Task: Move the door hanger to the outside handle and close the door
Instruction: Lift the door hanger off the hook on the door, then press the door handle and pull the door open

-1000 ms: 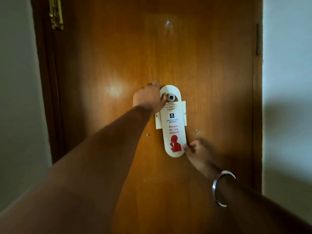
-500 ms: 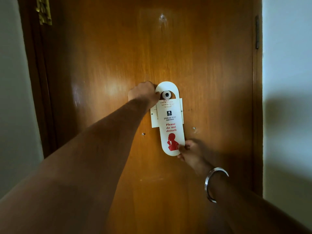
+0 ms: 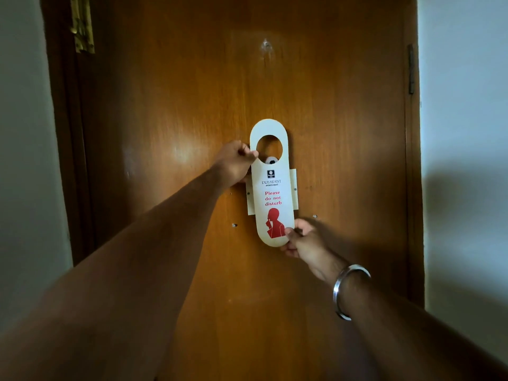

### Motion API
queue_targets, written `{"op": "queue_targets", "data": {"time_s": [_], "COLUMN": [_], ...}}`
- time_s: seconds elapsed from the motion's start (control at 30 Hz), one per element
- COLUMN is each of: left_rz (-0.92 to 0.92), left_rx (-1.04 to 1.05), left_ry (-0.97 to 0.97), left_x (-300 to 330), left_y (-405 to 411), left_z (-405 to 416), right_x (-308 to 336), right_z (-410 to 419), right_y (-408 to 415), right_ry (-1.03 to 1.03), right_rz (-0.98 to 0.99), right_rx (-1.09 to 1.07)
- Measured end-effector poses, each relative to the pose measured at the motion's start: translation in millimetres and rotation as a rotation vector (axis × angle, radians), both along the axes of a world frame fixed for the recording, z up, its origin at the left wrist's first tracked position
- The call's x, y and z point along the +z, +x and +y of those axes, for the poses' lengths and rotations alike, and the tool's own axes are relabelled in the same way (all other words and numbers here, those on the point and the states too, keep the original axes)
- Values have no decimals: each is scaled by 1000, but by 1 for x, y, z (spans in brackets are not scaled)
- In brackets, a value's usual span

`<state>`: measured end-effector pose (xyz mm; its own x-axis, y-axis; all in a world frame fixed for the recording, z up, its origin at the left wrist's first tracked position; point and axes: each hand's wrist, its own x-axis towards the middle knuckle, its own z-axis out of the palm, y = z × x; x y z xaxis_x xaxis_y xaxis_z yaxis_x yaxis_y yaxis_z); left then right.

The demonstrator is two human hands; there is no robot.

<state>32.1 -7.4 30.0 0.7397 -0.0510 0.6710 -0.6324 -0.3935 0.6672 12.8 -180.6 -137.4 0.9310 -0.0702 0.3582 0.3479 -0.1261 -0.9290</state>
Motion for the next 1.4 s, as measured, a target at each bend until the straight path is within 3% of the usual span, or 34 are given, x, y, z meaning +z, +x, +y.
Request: {"op": "queue_targets", "data": {"time_s": [0.17, 0.3, 0.63, 0.73, 0.9, 1.13, 1.23, 1.4], "left_rz": [90, 187, 168, 130, 128, 145, 153, 127], "left_rx": [-132, -163, 32, 111, 246, 303, 260, 342], "left_ry": [-193, -218, -367, -444, -544, -481, -489, -489], "left_x": [-39, -94, -210, -223, -251, -264, -270, -275], "left_y": [-11, -15, -68, -87, -106, -114, -116, -115], "left_z": [13, 44, 138, 172, 218, 242, 245, 251], "right_x": [-17, -45, -130, -163, -214, -248, -260, -283], "right_z": [14, 33, 120, 148, 207, 289, 300, 302], "right_y": [-2, -2, -20, -26, -44, -50, -45, -37], "right_ry": [-6, -51, -153, -315, -738, -1294, -1330, -1162], "right_rz": [18, 65, 160, 225, 131, 30, 72, 92], "right_rx": [23, 73, 346, 391, 406, 346, 331, 304]}}
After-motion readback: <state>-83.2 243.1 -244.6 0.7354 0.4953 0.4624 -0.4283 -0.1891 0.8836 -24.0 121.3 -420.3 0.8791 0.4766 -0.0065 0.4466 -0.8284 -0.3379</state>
